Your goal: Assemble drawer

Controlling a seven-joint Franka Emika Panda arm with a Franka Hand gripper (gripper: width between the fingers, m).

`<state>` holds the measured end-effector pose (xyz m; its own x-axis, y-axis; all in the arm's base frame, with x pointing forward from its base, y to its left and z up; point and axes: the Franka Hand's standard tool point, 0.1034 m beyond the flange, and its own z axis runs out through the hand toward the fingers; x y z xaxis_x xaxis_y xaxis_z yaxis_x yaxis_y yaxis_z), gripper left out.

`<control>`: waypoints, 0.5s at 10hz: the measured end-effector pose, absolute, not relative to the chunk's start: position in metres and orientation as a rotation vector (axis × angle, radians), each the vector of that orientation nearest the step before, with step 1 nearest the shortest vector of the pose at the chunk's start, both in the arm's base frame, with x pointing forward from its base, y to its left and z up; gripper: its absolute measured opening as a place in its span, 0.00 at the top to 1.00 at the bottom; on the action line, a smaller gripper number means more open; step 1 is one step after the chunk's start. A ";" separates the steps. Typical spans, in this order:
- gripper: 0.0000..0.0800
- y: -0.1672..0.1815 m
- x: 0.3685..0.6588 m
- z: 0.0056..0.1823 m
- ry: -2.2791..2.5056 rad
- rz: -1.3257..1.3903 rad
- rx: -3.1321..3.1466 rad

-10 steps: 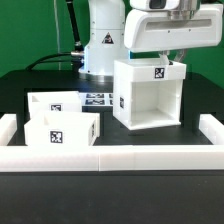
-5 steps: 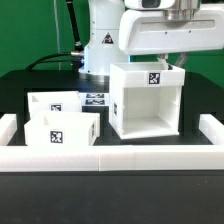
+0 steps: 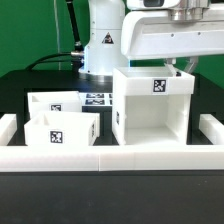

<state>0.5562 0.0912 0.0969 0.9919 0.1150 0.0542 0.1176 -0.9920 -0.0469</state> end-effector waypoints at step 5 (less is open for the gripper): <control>0.95 0.097 0.579 0.098 -0.121 -0.121 -3.077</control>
Offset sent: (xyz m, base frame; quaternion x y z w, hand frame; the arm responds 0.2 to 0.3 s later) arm 0.0000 0.0000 0.0000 0.0000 0.0000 0.0650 0.9979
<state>0.5794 0.0965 0.0979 0.9938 0.0761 0.0809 0.0808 -0.9951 -0.0563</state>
